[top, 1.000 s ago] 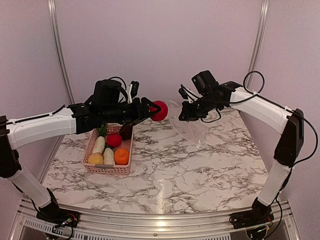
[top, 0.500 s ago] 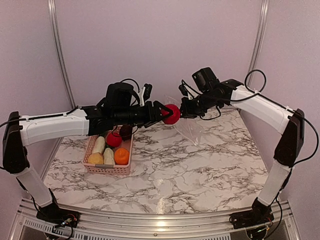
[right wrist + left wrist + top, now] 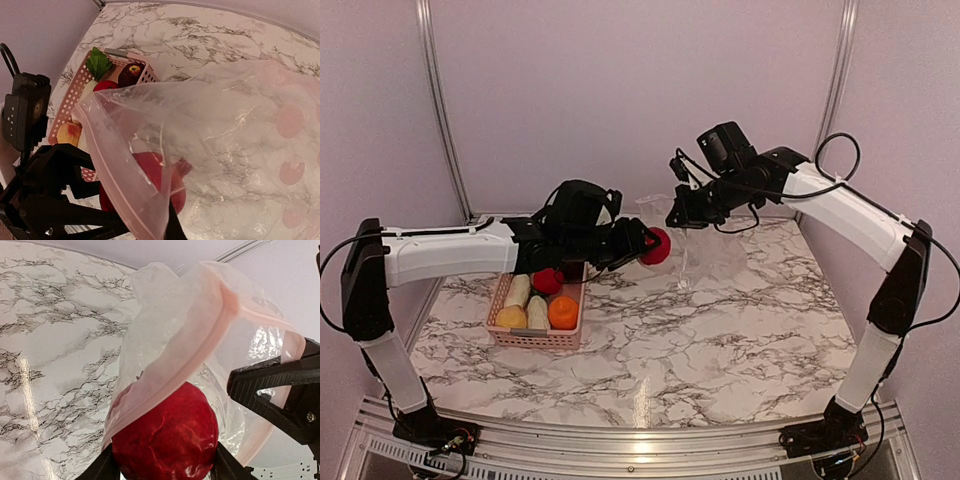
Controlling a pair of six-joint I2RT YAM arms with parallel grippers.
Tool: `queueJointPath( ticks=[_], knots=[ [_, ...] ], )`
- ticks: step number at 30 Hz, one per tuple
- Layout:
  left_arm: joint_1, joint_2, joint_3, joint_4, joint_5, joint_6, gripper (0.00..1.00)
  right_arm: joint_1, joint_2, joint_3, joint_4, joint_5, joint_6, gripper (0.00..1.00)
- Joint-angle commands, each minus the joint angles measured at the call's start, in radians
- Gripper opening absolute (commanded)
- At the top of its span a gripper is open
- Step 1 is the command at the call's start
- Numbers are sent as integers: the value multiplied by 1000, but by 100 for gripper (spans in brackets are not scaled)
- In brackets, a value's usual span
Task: Place the food in the zip-top bag and seal the zipper
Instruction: Place the fake fruit in the zipper food storage bag.
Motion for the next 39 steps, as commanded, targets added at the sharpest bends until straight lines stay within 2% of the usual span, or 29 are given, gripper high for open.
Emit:
queueJointPath(
  ticks=[1, 5, 7, 9, 13, 14, 19, 26, 31, 34, 39],
  knots=[
    [0, 49, 70, -67, -40, -30, 35, 41, -31, 27, -48, 21, -1, 0],
    [4, 90, 118, -59, -38, -44, 36, 60, -30, 22, -47, 8, 17, 0],
    [11, 109, 125, -25, -9, -62, 42, 60, -36, 22, -36, -7, 34, 0],
    [17, 123, 126, 19, 32, -85, 58, 58, -40, 24, -27, -17, 50, 0],
    [19, 104, 135, 29, 40, -66, 96, 48, -49, 29, -37, 5, 58, 0],
    [20, 87, 130, 34, 32, -53, 99, 44, -53, 26, -39, 12, 58, 0],
    [20, -5, 106, 30, -33, -4, 99, 19, -74, -13, -32, 21, 56, 0],
    [18, -95, 93, 67, 23, 12, 99, -13, -89, -65, -7, 47, 56, 0],
    [18, -151, 32, 38, -8, 20, 99, -16, -82, -65, 8, 57, 48, 0],
    [18, -139, 47, -133, -87, 20, 87, -16, -75, -70, 20, 51, 44, 0],
    [16, -83, 67, -171, -92, 11, 72, -12, -60, -66, 24, 37, 32, 0]
  ],
)
